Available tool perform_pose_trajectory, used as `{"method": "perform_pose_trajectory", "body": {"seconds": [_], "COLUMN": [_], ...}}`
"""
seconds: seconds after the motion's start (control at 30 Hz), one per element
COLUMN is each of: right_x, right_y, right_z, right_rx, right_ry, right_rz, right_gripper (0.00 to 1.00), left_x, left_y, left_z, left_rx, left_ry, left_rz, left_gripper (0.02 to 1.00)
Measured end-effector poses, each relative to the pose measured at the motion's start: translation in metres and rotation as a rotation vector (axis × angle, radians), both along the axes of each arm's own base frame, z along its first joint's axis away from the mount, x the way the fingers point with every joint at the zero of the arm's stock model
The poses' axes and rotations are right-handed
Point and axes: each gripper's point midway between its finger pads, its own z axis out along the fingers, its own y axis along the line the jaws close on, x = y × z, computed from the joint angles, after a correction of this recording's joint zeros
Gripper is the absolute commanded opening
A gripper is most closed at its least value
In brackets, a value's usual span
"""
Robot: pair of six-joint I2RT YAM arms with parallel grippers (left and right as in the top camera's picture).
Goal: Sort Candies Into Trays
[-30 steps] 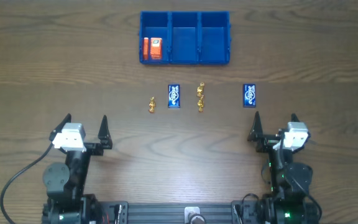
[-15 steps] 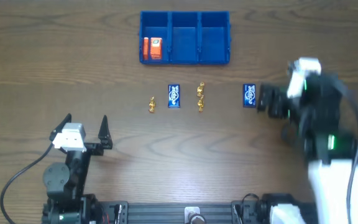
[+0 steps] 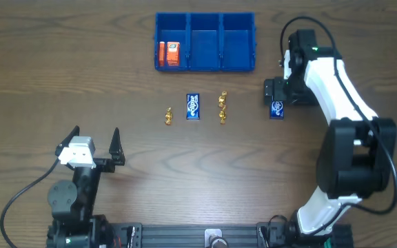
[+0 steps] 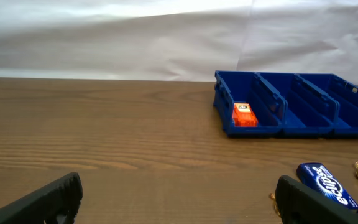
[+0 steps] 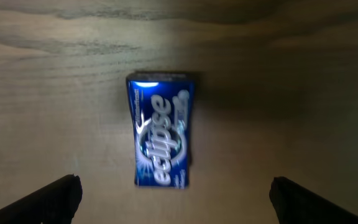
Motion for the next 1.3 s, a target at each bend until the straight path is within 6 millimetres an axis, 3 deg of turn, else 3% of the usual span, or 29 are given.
{"method": "perform_pose_trajectory", "body": {"seconds": [0.27, 0.73, 0.77, 0.87, 1.07, 1.3], "right_x": [0.000, 0.006, 0.006, 0.005, 0.004, 0.005], "right_y": [0.010, 0.013, 0.013, 0.014, 0.014, 0.014], "right_z": [-0.039, -0.042, -0.043, -0.046, -0.049, -0.049], "right_rx": [0.002, 0.006, 0.006, 0.007, 0.007, 0.006], "right_ry": [0.073, 0.051, 0.052, 0.060, 0.068, 0.065], "right_rz": [0.026, 0.040, 0.040, 0.037, 0.046, 0.050], "right_gripper": [0.969, 0.858, 0.818, 0.564, 0.264, 0.176], "left_x": [0.000, 0.000, 0.000, 0.000, 0.000, 0.000], "left_y": [0.000, 0.000, 0.000, 0.000, 0.000, 0.000], "left_z": [0.000, 0.000, 0.000, 0.000, 0.000, 0.000], "left_rx": [0.000, 0.000, 0.000, 0.000, 0.000, 0.000], "left_ry": [0.000, 0.000, 0.000, 0.000, 0.000, 0.000], "left_rz": [0.000, 0.000, 0.000, 0.000, 0.000, 0.000], "left_gripper": [0.998, 0.998, 0.998, 0.998, 0.998, 0.998]}}
